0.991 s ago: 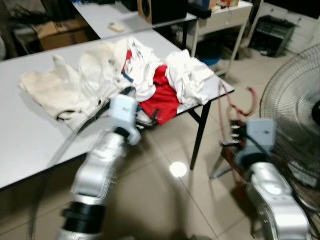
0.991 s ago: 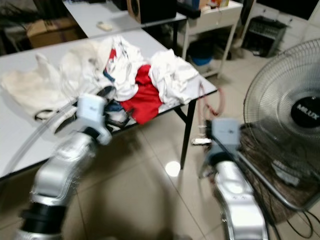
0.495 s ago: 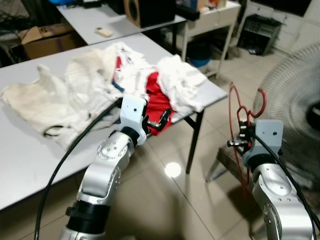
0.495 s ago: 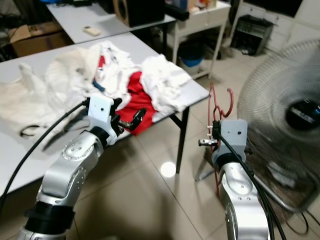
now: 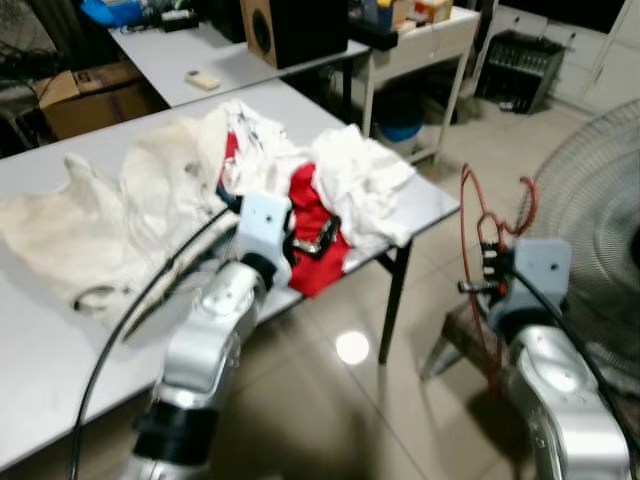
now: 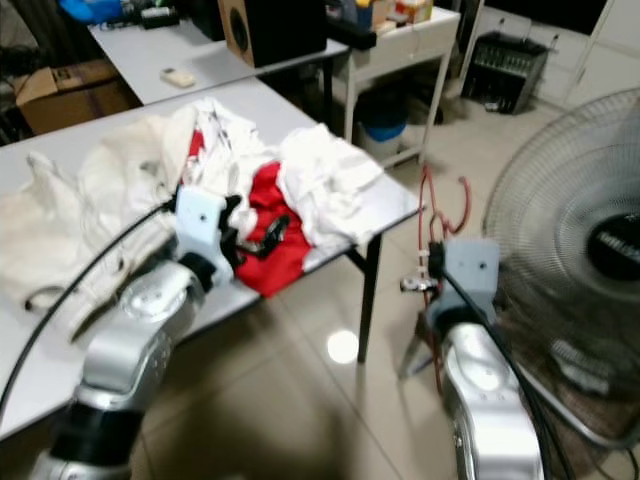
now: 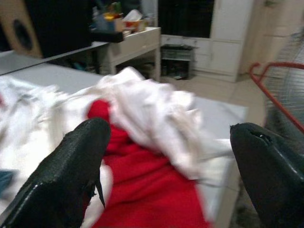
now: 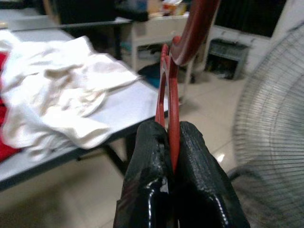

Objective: Hang hanger

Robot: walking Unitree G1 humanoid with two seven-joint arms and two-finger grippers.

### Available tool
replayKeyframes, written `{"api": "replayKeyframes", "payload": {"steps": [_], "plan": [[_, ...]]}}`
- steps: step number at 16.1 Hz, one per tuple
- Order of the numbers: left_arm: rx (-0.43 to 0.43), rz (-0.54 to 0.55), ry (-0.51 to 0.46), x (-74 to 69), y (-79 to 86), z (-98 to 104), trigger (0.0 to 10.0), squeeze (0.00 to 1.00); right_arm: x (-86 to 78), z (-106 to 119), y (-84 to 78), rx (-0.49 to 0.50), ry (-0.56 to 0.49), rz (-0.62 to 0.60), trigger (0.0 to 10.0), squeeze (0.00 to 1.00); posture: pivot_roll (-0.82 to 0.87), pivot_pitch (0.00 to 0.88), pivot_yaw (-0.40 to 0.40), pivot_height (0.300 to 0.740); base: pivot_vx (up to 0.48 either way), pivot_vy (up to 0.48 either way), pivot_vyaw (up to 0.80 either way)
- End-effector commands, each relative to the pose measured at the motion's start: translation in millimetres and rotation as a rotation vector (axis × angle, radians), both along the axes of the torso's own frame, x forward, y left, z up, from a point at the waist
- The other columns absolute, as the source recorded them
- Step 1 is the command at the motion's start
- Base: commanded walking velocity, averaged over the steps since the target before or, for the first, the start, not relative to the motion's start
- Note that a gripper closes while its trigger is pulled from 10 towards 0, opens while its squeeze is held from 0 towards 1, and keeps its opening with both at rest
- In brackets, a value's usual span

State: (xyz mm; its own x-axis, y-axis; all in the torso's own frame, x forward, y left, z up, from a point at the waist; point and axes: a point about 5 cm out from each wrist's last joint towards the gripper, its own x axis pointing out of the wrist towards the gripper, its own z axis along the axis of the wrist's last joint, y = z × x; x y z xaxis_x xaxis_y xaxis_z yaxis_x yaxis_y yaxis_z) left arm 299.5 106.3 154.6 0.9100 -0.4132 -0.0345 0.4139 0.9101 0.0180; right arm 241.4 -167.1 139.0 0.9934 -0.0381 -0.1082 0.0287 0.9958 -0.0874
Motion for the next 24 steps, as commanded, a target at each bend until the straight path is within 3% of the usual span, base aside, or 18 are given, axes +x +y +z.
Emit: {"api": "replayKeyframes", "payload": {"steps": [1, 12, 14, 16, 18, 19, 20, 22, 24], "plan": [[-0.002, -0.013, 0.0, 2.9, -4.2, 1.1, 10.0, 0.64, -0.9, 6.8, -5.4, -0.025, -0.029, -0.02, 10.0, 0.0, -0.1, 0.049, 0.056, 0.74, 0.337, 0.0, 0.0], [0.031, -0.035, -0.042, 12.7, -9.3, 4.3, 10.0, 0.62, -3.1, 5.7, -6.9, -0.027, -0.024, -0.013, 10.0, 0.0, -0.11, 0.026, 0.053, 0.74, 0.301, 0.0, -0.15], [0.041, -0.09, -0.086, 12.9, -5.3, 10.0, 10.0, 1.0, -4.1, 4.4, -5.5, -0.034, -0.01, 0.02, 10.0, 0.0, -0.11, 0.025, 0.052, 0.74, 0.0, 0.0, 0.0], [0.144, -0.18, -0.113, 11.2, -1.3, 10.5, 10.0, 1.0, -4.8, 4.0, -3.2, -0.037, -0.003, 0.054, 10.0, 0.0, -0.11, 0.027, 0.05, 0.74, 0.0, 0.0, 0.0], [0.274, -0.317, -0.065, 8.2, 1.6, 4.0, 10.0, 1.0, -5.5, 3.5, -2.8, -0.035, 0.003, 0.075, 10.0, 0.0, -0.11, 0.027, 0.049, 0.74, 0.0, 0.0, 0.0], [0.334, -0.39, -0.061, 6.1, 1.4, 1.4, 10.0, 0.79, -5.9, 2.9, -3.6, -0.039, 0.006, 0.077, 10.0, 0.0, -0.11, 0.027, 0.053, 0.74, 0.0, 0.0, 0.0], [0.406, -0.494, -0.062, 2.0, 0.8, -1.3, 10.0, 0.31, -6.2, 2.8, -5.2, -0.041, 0.007, 0.074, 10.0, 0.0, -0.11, 0.027, 0.054, 0.74, 0.0, 0.0, 0.0], [0.561, -0.592, -0.085, 2.9, 0.0, -4.5, 10.0, 0.0, -7.2, 2.5, -8.9, -0.043, 0.01, 0.068, 10.0, 0.0, -0.11, 0.03, 0.055, 0.74, 0.0, 0.0, 0.0], [0.596, -0.575, -0.101, 9.1, -2.7, -3.9, 10.0, 0.0, -8.0, 1.7, -10.4, -0.045, 0.013, 0.066, 10.0, 0.0, -0.11, 0.029, 0.058, 0.74, 0.0, 0.0, 0.0]]}}
